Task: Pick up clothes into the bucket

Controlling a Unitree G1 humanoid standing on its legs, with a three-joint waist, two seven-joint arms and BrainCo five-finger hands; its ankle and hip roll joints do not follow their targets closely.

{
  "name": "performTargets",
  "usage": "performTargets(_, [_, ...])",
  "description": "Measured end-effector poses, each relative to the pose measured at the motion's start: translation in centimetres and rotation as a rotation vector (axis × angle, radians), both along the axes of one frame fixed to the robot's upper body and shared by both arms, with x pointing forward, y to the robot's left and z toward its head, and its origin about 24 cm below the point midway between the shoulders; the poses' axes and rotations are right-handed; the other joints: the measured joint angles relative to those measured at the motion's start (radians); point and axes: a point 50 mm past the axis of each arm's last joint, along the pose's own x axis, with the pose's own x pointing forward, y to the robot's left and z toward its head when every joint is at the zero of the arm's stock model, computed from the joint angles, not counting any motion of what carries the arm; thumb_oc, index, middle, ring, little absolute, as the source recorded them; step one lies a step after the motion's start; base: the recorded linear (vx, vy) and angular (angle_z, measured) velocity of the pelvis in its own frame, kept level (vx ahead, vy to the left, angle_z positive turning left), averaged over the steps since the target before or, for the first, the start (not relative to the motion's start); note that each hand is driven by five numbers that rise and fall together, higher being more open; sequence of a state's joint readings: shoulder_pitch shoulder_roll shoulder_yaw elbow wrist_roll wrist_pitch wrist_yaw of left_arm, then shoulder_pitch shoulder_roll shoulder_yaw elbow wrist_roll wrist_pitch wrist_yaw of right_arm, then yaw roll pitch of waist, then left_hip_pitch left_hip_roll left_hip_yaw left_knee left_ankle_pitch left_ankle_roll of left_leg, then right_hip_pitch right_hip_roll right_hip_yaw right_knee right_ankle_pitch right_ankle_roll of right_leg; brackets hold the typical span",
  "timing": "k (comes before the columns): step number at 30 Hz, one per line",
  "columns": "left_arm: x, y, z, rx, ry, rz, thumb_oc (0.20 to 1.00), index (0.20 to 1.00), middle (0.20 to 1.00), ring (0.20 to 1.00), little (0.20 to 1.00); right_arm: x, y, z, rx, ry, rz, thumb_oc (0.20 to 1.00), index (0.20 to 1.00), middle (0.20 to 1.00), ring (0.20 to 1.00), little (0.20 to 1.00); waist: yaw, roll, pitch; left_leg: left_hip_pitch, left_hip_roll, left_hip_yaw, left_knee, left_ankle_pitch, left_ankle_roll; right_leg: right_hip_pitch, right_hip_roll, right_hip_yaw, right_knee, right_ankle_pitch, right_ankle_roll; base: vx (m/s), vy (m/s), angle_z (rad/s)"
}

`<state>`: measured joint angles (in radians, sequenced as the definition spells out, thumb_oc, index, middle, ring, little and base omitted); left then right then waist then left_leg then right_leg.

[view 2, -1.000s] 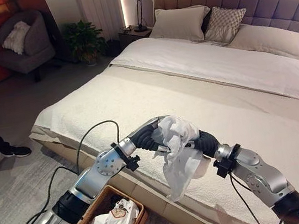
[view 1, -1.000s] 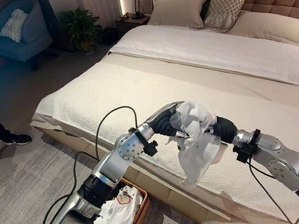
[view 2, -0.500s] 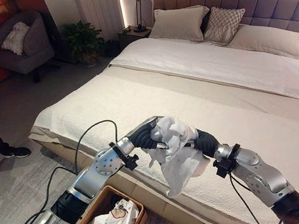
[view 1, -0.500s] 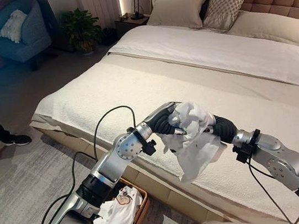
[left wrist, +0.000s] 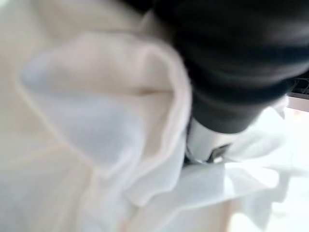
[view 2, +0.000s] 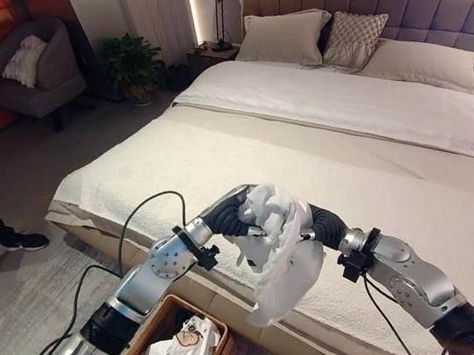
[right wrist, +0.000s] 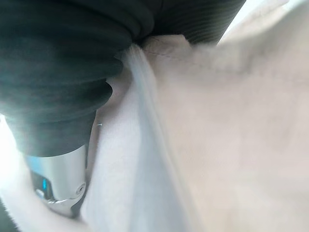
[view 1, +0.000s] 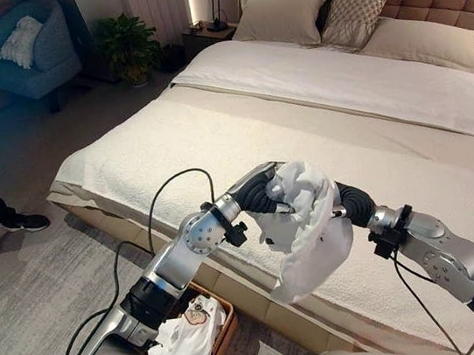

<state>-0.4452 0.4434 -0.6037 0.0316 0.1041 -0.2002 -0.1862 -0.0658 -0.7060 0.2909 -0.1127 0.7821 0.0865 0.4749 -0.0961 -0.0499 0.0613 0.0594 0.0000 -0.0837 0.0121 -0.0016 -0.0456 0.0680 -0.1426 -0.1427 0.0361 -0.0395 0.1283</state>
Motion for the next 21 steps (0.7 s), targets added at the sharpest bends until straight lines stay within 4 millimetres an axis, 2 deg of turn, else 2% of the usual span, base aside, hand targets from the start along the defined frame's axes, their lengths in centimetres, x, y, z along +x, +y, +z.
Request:
performTargets(12, [-0.2,0.6,-0.7,-0.060,0.041,0.051,0.200,0.200,0.200,0.200,0.200,0.0,-0.1,0.2,-0.036,-0.036,-0.006,1.000,1.000,1.000,1.000,1.000,-0.001,-0.001,-0.001,0.001,0.001,0.001,-0.002,0.000,0.000,-0.001,0.001,0.002,0.000,0.000,0.000,0.00,0.000,0.00])
performTargets(21, [-0.4,2.8,-2.0,-0.324,0.233,0.184,0.200,0.200,0.200,0.200,0.200,0.1,-0.6,1.1,-0.035,-0.097,-0.034,1.000,1.000,1.000,1.000,1.000,0.000,-0.003,-0.001,0.001,0.004,0.001,-0.005,0.000,0.000,-0.001,0.003,0.003,-0.004,0.000,0.000,0.00,0.000,0.00])
